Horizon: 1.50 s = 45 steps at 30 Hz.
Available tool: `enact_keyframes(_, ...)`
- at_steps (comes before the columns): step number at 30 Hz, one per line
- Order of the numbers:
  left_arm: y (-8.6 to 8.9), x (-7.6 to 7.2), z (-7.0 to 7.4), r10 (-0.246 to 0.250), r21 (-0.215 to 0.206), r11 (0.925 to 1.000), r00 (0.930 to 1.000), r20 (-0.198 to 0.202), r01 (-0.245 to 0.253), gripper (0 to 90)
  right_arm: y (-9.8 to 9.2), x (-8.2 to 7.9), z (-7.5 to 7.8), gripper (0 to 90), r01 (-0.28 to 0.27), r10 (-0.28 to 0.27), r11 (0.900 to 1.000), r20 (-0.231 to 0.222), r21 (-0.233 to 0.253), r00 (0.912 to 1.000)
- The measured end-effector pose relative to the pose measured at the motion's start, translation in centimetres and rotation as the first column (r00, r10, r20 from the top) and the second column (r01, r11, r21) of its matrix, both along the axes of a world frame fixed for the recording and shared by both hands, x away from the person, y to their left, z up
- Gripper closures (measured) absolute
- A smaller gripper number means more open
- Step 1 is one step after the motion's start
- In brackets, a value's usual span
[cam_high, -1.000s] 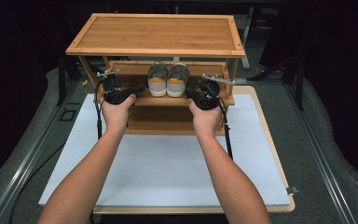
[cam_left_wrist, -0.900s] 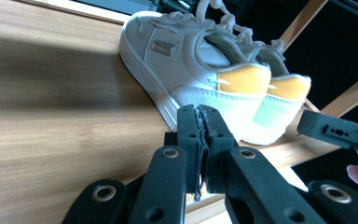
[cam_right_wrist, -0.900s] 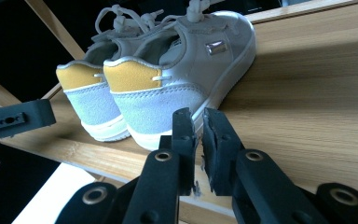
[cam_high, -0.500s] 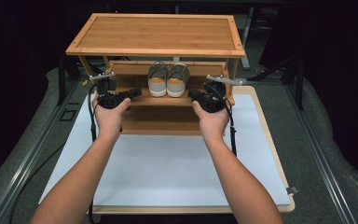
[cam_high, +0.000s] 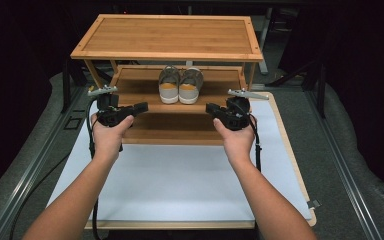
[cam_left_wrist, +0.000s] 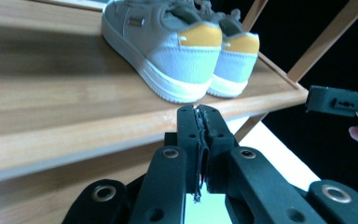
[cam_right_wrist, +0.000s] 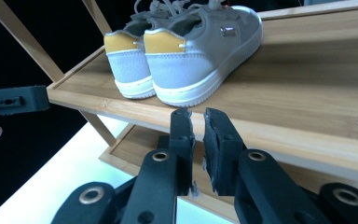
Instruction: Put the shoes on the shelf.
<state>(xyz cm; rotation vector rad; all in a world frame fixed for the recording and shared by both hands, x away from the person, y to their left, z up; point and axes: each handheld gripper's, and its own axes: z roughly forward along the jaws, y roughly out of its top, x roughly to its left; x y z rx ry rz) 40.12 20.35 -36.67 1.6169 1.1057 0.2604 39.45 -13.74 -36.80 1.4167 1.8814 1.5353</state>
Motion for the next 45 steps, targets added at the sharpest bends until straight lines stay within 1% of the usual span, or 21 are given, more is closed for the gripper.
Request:
enact_keyframes(2, 0.1, -0.3, -0.2, -0.004, 0.0, 1.0, 1.0, -0.001, 0.004, 87.1, -0.4, -0.3, -0.1, 80.3, -0.005, 0.005, 1.0, -0.013, 0.0, 0.9999)
enact_keyframes(4, 0.3, -0.6, -0.3, -0.011, 0.0, 0.9999, 0.9999, 0.0, 0.011, 87.0, -0.5, -0.6, -0.2, 78.9, 0.001, -0.001, 1.0, -0.003, -0.01, 1.0)
enact_keyframes(7, 0.5, -1.2, -0.5, -0.019, 0.005, 0.9998, 0.9998, 0.006, 0.019, 84.8, -0.7, -1.3, -0.4, 76.1, -0.011, 0.011, 1.0, 0.01, 0.002, 0.9999)
enact_keyframes(8, 0.6, -1.3, -0.6, -0.021, 0.006, 0.9998, 0.9997, 0.007, 0.021, 83.9, -0.8, -1.6, -0.4, 74.9, -0.021, 0.021, 1.0, 0.004, 0.004, 0.9998)
enact_keyframes(11, 0.7, -1.8, -0.9, -0.021, -0.001, 0.9998, 0.9997, 0.016, 0.021, 78.2, -0.9, -2.2, -0.7, 69.4, -0.032, 0.032, 0.999, 0.012, 0.002, 0.9994)
enact_keyframes(13, 0.8, -2.2, -1.0, -0.013, 0.006, 0.9999, 0.9996, 0.025, 0.013, 72.0, -0.9, -2.5, -0.6, 66.0, -0.04, 0.041, 0.999, 0.027, -0.023, 0.9988)
enact_keyframes(16, 1.1, -2.7, -1.3, -0.019, 0.011, 0.9998, 0.9994, 0.028, 0.018, 69.4, -0.9, -3.2, -0.6, 62.2, -0.041, 0.043, 0.998, 0.044, -0.051, 0.9981)
enact_keyframes(18, 1.3, -3.1, -1.5, -0.025, 0.018, 0.9995, 0.9993, 0.029, 0.024, 67.3, -1.1, -3.6, -0.7, 61.5, -0.043, 0.045, 0.998, 0.04, -0.043, 0.9982)
enact_keyframes(19, 1.3, -3.1, -1.5, -0.025, 0.018, 0.9995, 0.9993, 0.029, 0.024, 65.5, -1.4, -3.9, -1.0, 60.1, -0.042, 0.043, 0.998, 0.029, -0.043, 0.9986)
enact_keyframes(21, 1.4, -3.5, -1.7, -0.025, 0.03, 0.9993, 0.9992, 0.031, 0.024, 64.4, -1.6, -4.1, -1.2, 59.3, -0.035, 0.036, 0.999, 0.03, -0.039, 0.9989)
enact_keyframes(22, 1.4, -3.8, -1.9, -0.027, 0.039, 0.9989, 0.999, 0.036, 0.025, 63.2, -1.8, -4.2, -1.3, 59.2, -0.037, 0.037, 0.998, 0.01, -0.048, 0.9993)
enact_keyframes(24, 1.5, -4.2, -2.2, -0.032, 0.053, 0.9982, 0.9987, 0.04, 0.03, 61.7, -2.1, -4.5, -1.7, 59.2, -0.021, 0.021, 0.998, 0.013, -0.053, 0.9997)
enact_keyframes(26, 1.6, -4.5, -2.7, -0.037, 0.057, 0.9978, 0.9986, 0.037, 0.035, 60.3, -2.5, -4.8, -2.4, 59.0, -0.013, 0.012, 0.997, -0.012, -0.07, 0.9999)
enact_keyframes(29, 1.9, -5.0, -3.5, -0.036, 0.069, 0.9971, 0.9986, 0.038, 0.033, 57.8, -2.8, -5.3, -3.5, 58.0, 0.004, -0.005, 0.996, -0.007, -0.087, 1.0)
enact_keyframes(30, 2.0, -5.1, -3.8, -0.035, 0.068, 0.9971, 0.9988, 0.034, 0.033, 57.3, -2.9, -5.5, -3.8, 57.6, 0.0, -0.002, 0.995, -0.02, -0.1, 0.9998)
enact_keyframes(31, 2.1, -5.2, -4.2, -0.034, 0.065, 0.9974, 0.9991, 0.026, 0.032, 56.9, -2.9, -5.7, -4.1, 57.0, 0.009, -0.011, 0.994, -0.013, -0.106, 0.9999)
enact_keyframes(33, 2.4, -5.5, -4.7, -0.033, 0.064, 0.9975, 0.9992, 0.021, 0.032, 56.6, -3.2, -6.2, -4.6, 56.8, 0.007, -0.009, 0.995, -0.018, -0.1, 0.9998)
enact_keyframes(40, 3.2, -6.6, -6.7, -0.021, 0.092, 0.9956, 0.9998, 0.005, 0.02, 55.8, -4.3, -8.2, -6.3, 56.5, 0.028, -0.028, 0.997, -0.004, -0.069, 0.9996)
enact_keyframes(41, 3.3, -6.8, -7.0, -0.023, 0.096, 0.9952, 0.9997, 0.002, 0.023, 55.8, -4.3, -8.5, -6.5, 56.5, 0.035, -0.035, 0.997, 0.0, -0.073, 0.9994)
enact_keyframes(42, 3.4, -6.9, -7.3, -0.024, 0.097, 0.995, 0.9997, -0.001, 0.024, 55.6, -4.4, -9.0, -7.1, 56.5, 0.035, -0.034, 0.995, 0.006, -0.095, 0.9994)
enact_keyframes(45, 3.4, -7.5, -8.3, -0.023, 0.101, 0.9946, 0.9997, -0.011, 0.024, 55.2, -4.4, -9.6, -7.7, 56.5, 0.037, -0.037, 0.995, 0.004, -0.092, 0.9993)
